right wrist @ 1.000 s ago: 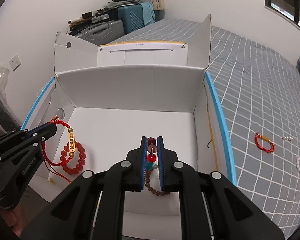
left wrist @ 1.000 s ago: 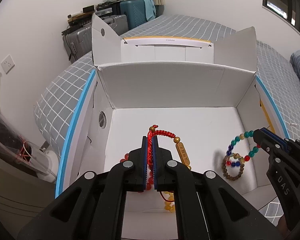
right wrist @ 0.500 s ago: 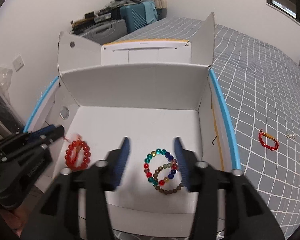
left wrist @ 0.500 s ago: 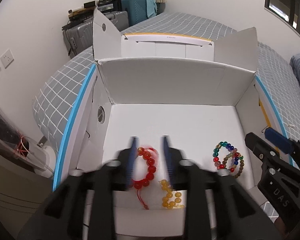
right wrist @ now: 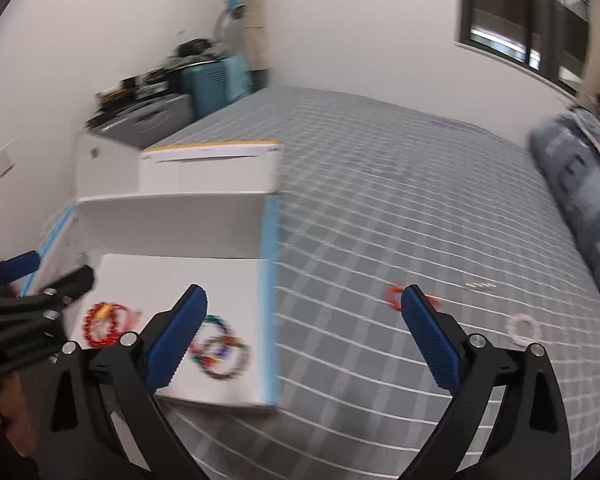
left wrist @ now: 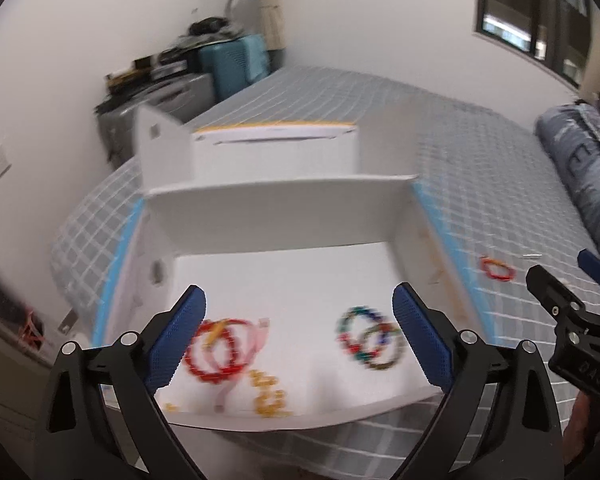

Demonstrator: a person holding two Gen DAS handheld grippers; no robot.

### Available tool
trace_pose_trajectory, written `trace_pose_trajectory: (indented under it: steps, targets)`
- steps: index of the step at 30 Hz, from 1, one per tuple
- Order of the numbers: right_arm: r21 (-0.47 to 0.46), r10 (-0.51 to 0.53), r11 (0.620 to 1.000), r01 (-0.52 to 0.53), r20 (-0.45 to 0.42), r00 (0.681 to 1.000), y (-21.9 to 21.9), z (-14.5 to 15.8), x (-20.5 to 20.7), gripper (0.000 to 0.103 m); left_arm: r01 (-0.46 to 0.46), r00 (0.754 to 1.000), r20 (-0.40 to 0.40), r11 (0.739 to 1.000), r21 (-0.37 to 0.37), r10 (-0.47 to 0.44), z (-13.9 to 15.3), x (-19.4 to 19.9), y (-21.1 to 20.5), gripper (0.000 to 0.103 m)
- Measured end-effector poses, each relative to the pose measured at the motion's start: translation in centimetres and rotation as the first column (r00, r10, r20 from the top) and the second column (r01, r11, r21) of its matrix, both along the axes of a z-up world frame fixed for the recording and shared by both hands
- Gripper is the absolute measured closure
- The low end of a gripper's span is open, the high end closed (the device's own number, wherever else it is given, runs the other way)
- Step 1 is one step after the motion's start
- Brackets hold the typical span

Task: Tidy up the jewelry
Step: 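Withdraw both tools from the box back over the bed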

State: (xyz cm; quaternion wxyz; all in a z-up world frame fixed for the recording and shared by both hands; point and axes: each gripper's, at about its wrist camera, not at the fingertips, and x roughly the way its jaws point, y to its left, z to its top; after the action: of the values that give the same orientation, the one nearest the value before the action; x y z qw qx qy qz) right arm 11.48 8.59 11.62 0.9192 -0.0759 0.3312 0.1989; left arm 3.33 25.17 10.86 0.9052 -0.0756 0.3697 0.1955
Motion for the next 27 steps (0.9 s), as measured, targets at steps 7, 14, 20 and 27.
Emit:
trace_pose_trajectory:
  steps: [7, 14, 20, 27]
  targets:
    - [-0.006, -0.165, 0.986, 0.165, -0.028, 0.986, -10.4, -0.2, 4.2, 0.008, 0.155, 0.987, 0.036, 0.988, 0.001, -0.155, 1.4, 5.1, -8.8, 0.006]
    - [-0.027, -0.277, 0.961, 0.276, -0.091, 0.957, -18.5, -3.0, 9.3, 0.008, 0.248, 0.968, -0.014, 0.967, -0.060, -0.249, -1.5, 12.1, -16.2, 0.006]
    - [-0.041, -0.329, 0.944, 0.327, -0.155, 0.931, -22.6, -7.1, 13.3, 0.008, 0.285, 0.953, -0.074, 0.954, -0.093, -0.293, -5.8, 18.1, -20.2, 0.006]
    - [-0.046, -0.360, 0.932, 0.360, -0.224, 0.905, -24.7, -11.6, 16.7, 0.008, 0.300, 0.941, -0.131, 0.948, -0.108, -0.312, -10.7, 23.4, -22.9, 0.006]
